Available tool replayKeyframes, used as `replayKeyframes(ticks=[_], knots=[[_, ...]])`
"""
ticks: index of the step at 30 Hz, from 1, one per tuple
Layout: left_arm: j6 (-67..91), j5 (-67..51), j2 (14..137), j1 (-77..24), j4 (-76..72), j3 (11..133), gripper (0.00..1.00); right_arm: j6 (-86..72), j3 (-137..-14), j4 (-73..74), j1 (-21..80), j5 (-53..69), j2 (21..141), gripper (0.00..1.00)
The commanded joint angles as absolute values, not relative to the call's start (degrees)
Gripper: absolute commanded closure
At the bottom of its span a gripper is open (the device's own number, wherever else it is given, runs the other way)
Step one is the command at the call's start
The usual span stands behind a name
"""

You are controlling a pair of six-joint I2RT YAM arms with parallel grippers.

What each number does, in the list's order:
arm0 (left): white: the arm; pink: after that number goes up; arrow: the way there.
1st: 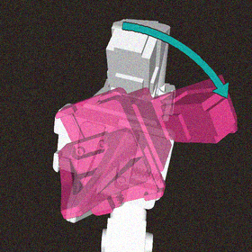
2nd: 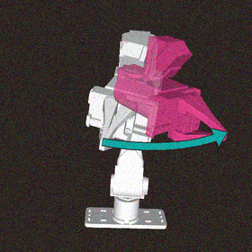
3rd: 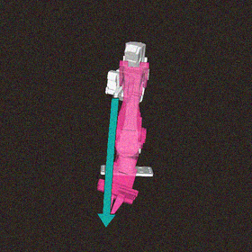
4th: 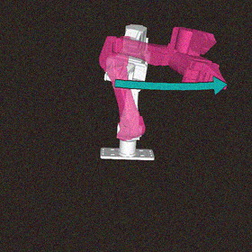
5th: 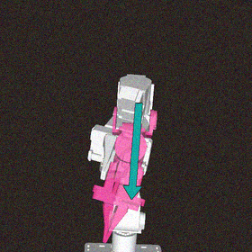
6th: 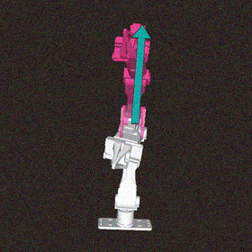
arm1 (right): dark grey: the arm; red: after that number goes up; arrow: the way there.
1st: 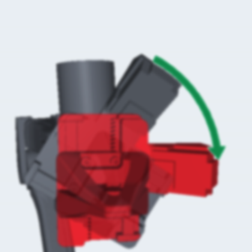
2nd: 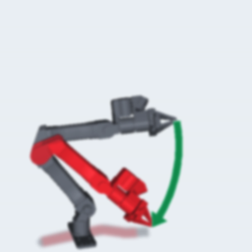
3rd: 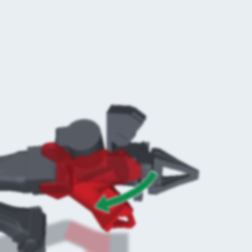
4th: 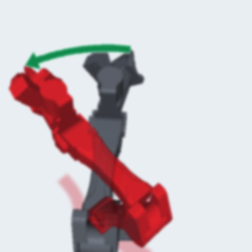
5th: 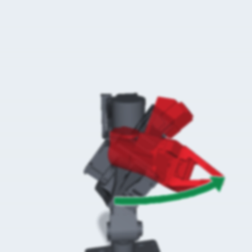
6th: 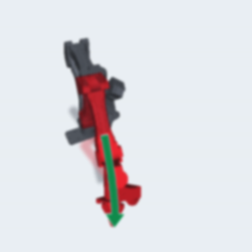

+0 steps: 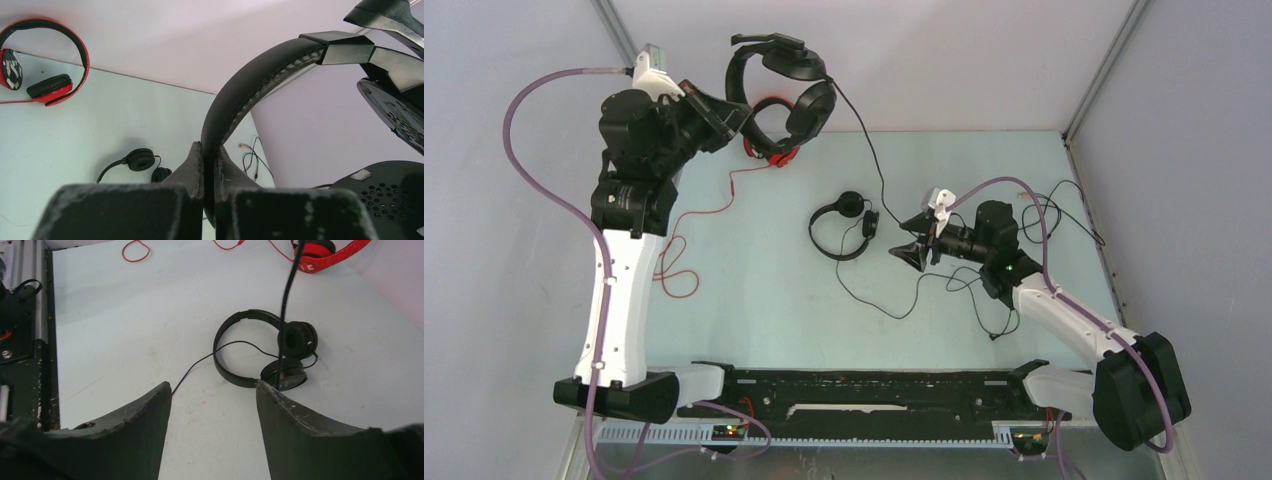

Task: Wrap the headphones
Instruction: Wrap the headphones cable around the headphones.

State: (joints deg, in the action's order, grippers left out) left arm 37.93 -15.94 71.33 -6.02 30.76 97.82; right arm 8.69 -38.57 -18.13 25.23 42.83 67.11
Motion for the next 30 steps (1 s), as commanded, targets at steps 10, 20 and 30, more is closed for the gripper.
replayKeyframes(ticks=[10,20,30], knots=[[38.8,-21.1,70.2,-5.5,29.6,100.5,1.00,16.7,-43.1,-24.8,25.8,40.2,74.2,0.29],[39.4,-21.9,68.1,-5.6,29.3,100.8,1.00,11.3,-40.6,-28.2,26.8,38.4,75.5,0.74],[42.1,-25.1,67.7,-5.6,27.3,100.5,1.00,12.8,-40.0,-26.8,25.7,38.6,75.7,0.67]])
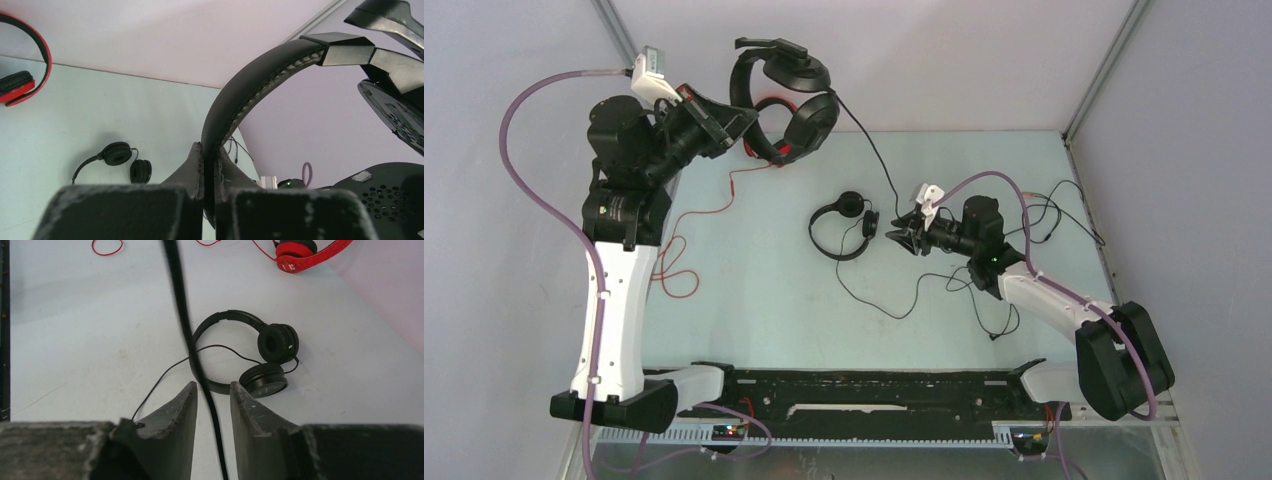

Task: Wrap the headphones
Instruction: Wrap the headphones cable around the headphones.

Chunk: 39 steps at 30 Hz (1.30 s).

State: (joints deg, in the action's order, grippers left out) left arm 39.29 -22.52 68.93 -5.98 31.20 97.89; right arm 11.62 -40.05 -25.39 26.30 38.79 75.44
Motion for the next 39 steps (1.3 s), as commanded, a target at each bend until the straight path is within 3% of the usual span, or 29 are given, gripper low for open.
replayKeyframes(ticks=[1,6,15,24,31,39], knots=[[42.1,-25.1,67.6,-5.5,27.2,100.7,1.00,12.8,-40.0,-26.5,25.5,38.9,75.7,0.71],[41.4,-24.8,68.3,-5.6,28.3,101.8,1.00,12.5,-39.1,-26.1,25.6,39.8,75.5,1.00],[38.9,-33.8,66.8,-6.6,29.6,97.6,1.00,8.9,-39.5,-30.6,25.3,37.0,75.9,1.00],[31.8,-40.1,63.5,-15.2,33.5,88.4,1.00,6.2,-42.1,-31.5,25.0,36.3,79.2,1.00],[37.9,-47.7,61.4,-21.6,20.9,79.6,1.00,4.2,-42.3,-35.0,25.0,37.2,82.0,1.00],[30.2,-47.0,62.2,-29.0,29.8,79.5,1.00,3.8,-43.7,-35.9,24.8,37.9,82.9,1.00]])
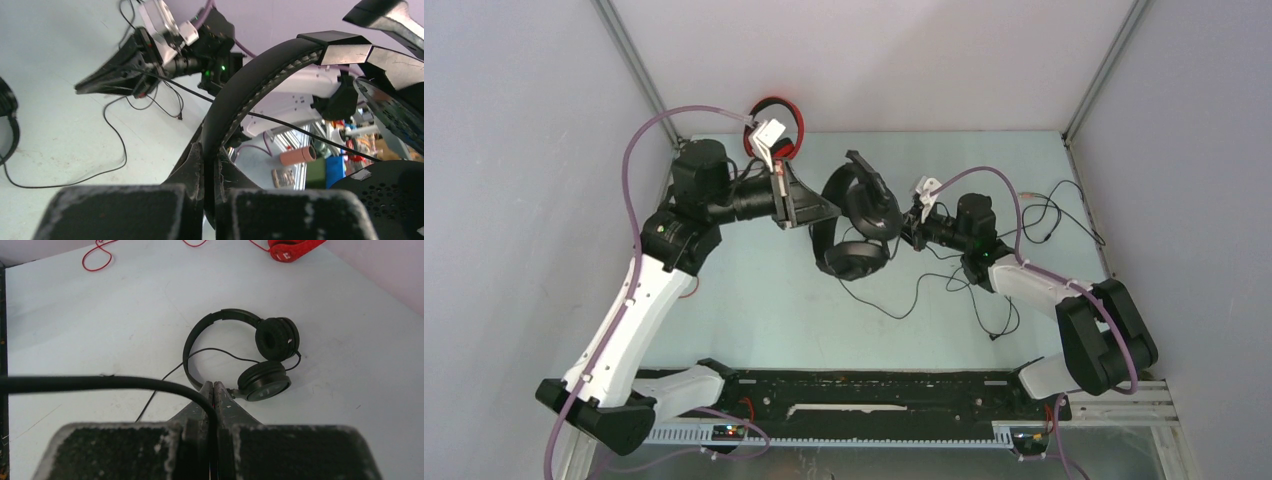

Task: Wrap the headphones
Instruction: Wrap the headphones cable around the headphones.

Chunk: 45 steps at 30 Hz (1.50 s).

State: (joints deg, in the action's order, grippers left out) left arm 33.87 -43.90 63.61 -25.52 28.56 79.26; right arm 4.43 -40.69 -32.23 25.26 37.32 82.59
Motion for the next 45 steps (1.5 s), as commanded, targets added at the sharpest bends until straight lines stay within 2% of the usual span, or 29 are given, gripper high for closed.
replayKeyframes(ticks=[1,5,9,21,24,30,36,39,45], knots=[[29.4,-46.9,62.0,-29.8,30.8,78.9,1.00,3.7,-43.7,-36.1,24.7,37.9,83.0,1.00],[26.0,-47.1,61.9,-32.2,33.9,76.7,1.00,3.3,-44.6,-36.1,23.4,39.9,83.5,1.00],[17.9,-44.7,64.0,-34.5,44.2,78.1,1.00,3.0,-45.9,-35.6,21.9,41.4,84.1,1.00],[6.3,-38.2,67.8,-35.7,57.2,79.7,1.00,1.4,-48.6,-33.0,17.0,42.7,84.3,1.00],[4.4,-33.7,68.6,-35.9,59.1,80.3,1.00,1.6,-49.6,-31.3,16.9,42.8,84.5,1.00],[4.5,-13.8,70.6,-36.0,62.6,82.9,1.00,1.5,-55.6,-20.4,16.8,41.7,84.9,1.00],[4.6,-5.1,71.5,-36.0,62.7,82.6,1.00,0.3,-61.8,-8.9,16.8,43.2,85.7,1.00],[4.4,-5.6,71.5,-36.1,62.2,81.5,1.00,0.3,-63.5,-6.5,16.9,43.4,85.4,1.00],[7.3,-15.1,68.8,-36.3,56.7,79.5,1.00,-0.9,-64.8,-7.2,16.8,42.9,86.4,1.00]])
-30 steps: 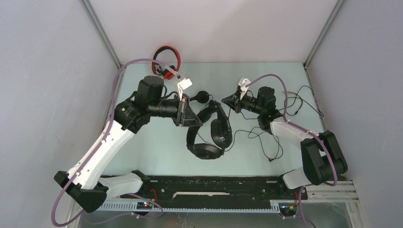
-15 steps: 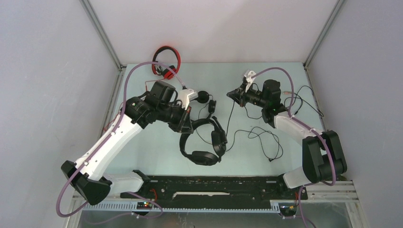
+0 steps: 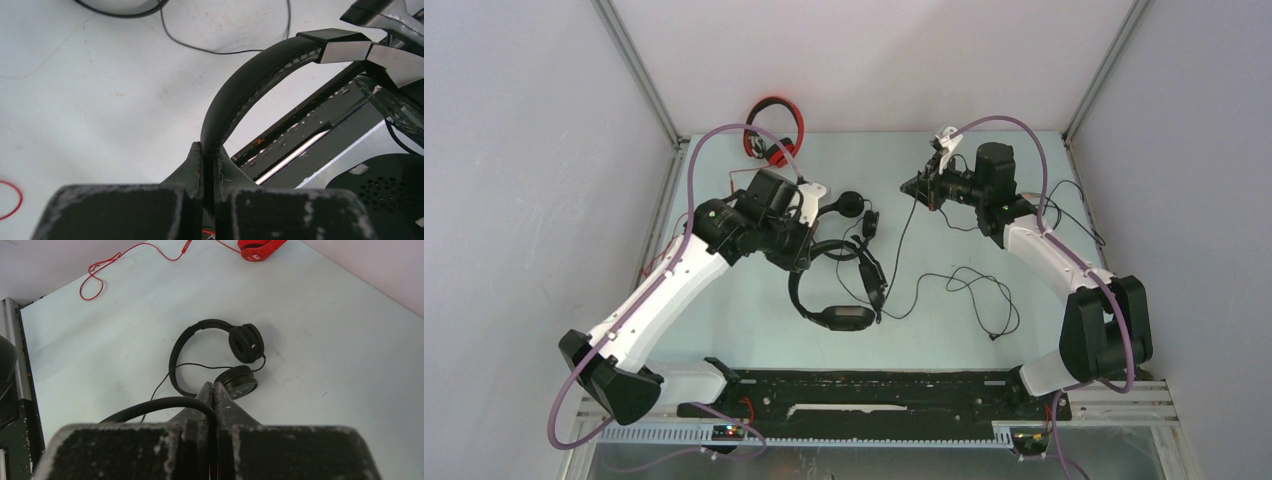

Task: Wrap the headphones
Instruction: Wrap the headphones cable around the headphones.

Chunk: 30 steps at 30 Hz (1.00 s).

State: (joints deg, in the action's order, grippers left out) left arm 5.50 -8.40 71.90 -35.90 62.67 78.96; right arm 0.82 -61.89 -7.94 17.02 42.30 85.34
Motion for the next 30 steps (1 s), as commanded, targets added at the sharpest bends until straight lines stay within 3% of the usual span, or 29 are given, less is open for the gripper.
replayKeyframes(ticks=[1,10,22,30], knots=[[8.3,-16.3,68.0,-36.3,55.2,79.2,1.00,-1.4,-64.8,-7.5,16.7,42.7,86.6,1.00],[14.0,-31.3,64.8,-36.4,44.8,76.7,1.00,-8.1,-64.9,-14.3,16.9,43.5,89.3,1.00],[14.6,-40.3,66.7,-42.6,42.9,72.1,1.00,-12.6,-64.8,-23.1,17.0,44.9,90.9,1.00],[9.0,-22.2,70.6,-44.5,54.0,75.4,1.00,-11.0,-65.5,-19.6,15.4,45.5,90.0,1.00]])
